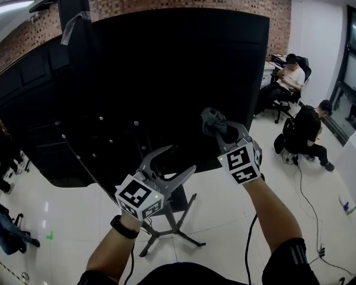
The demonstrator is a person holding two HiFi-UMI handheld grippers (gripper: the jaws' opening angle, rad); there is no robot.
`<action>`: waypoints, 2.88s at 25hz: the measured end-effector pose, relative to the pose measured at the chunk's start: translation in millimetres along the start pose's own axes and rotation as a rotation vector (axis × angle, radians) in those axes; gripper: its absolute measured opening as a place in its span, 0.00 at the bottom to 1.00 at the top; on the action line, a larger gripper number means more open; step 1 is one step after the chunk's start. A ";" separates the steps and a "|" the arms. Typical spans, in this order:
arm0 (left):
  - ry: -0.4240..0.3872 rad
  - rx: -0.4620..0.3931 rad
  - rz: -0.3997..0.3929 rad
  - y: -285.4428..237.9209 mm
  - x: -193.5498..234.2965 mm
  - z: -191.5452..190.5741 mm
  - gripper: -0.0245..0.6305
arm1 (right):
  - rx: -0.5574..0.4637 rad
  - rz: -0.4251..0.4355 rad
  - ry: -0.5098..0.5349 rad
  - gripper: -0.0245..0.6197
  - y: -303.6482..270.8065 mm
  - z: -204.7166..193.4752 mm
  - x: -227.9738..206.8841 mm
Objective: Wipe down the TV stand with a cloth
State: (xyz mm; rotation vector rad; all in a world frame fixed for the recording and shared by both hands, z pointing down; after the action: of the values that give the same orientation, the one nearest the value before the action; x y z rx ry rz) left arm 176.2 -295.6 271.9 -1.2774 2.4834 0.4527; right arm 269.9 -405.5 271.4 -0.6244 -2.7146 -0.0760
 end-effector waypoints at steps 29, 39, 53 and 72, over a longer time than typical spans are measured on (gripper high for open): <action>-0.068 -0.004 0.292 306.7 148.0 26.7 0.52 | -0.303 0.325 0.193 0.08 -32.2 239.1 352.7; -0.077 0.013 0.392 402.7 196.5 18.8 0.52 | -0.247 0.329 0.423 0.08 -102.7 265.5 473.4; 0.004 0.039 0.448 457.4 235.2 -31.3 0.51 | -0.122 0.225 0.852 0.08 -175.9 271.2 549.9; 0.025 -0.027 0.298 402.5 221.2 -31.5 0.51 | 0.095 0.026 1.078 0.08 -159.5 238.2 468.5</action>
State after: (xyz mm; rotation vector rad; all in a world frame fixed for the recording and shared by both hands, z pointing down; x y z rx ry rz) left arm -281.5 -246.6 263.9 -0.9277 2.7086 0.5437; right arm -270.6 -324.7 216.9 -0.4069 -1.6552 -0.2053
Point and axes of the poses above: the fingertips, and each gripper's own axes: y backward along the fingers, x to its left, z out of its top, the point moved 1 cm from there along y, backward along the fingers, and after that the axes turned 15 degrees about -y, right-handed, at the moved point
